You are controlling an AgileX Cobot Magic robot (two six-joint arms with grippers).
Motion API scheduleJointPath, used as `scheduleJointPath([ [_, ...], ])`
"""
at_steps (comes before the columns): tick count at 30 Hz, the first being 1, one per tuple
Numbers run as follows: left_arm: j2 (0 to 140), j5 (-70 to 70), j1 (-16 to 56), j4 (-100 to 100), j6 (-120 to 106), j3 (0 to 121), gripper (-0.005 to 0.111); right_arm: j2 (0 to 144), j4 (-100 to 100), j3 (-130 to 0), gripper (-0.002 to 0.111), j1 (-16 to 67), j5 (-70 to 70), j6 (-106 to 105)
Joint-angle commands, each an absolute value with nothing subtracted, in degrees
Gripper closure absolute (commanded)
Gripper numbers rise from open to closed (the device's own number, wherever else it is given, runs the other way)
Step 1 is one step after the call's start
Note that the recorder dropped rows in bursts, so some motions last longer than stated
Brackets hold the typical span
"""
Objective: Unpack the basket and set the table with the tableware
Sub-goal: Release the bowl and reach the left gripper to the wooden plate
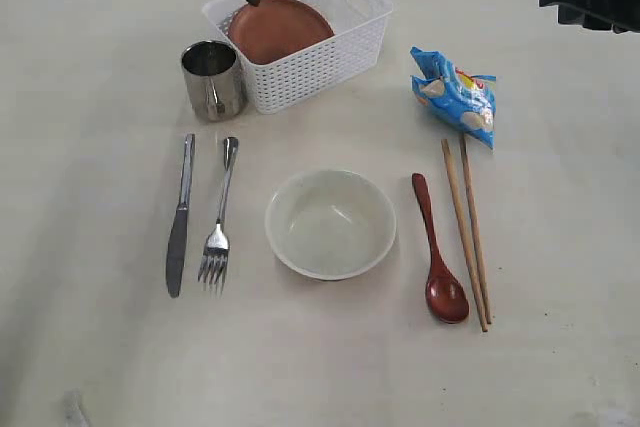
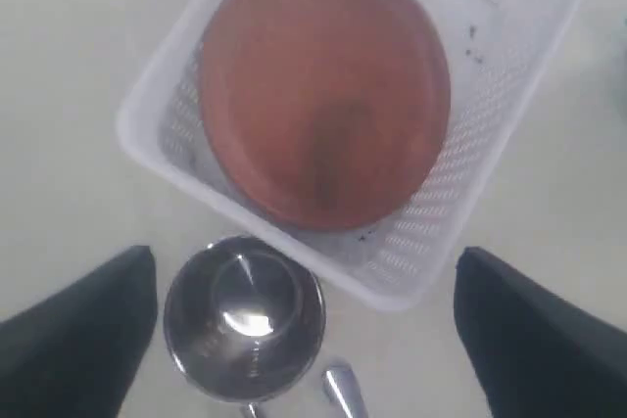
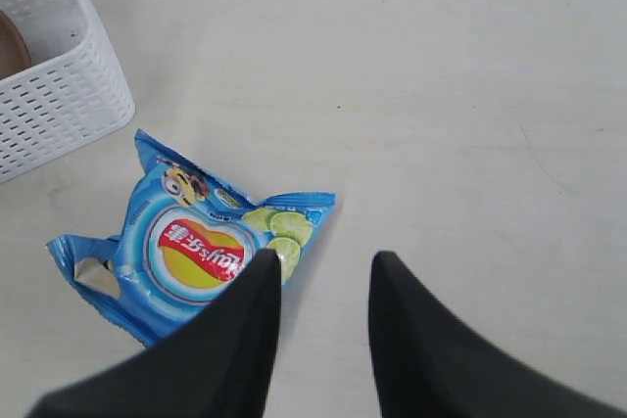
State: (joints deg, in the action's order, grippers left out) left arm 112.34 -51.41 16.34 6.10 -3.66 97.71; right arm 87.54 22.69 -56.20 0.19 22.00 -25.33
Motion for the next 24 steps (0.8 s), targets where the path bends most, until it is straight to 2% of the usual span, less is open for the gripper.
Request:
scheduleJointPath([
  [1, 122.4, -61.8, 15.9, 9.5, -11.4, 109.8, 0.029, 87.1, 22.9, -56.0, 0.078, -0.2, 21.4, -25.8],
  [4, 130.4, -65.8, 15.9, 9.3, -12.1, 121.3, 0.029, 87.1, 22.9, -56.0, 0.078, -0.2, 21.3, -25.7],
  [9, 135.9, -66.3, 15.9, 6.4, -13.7, 128.5, 0.029, 87.1, 22.9, -56.0, 0.078, -0.2, 20.9, -25.7],
  [24, 140.2, -62.8, 13.3, 5.0, -13.7, 129.7, 0.031, 87.1, 22.9, -56.0, 0.078, -0.2, 20.2, -25.6],
])
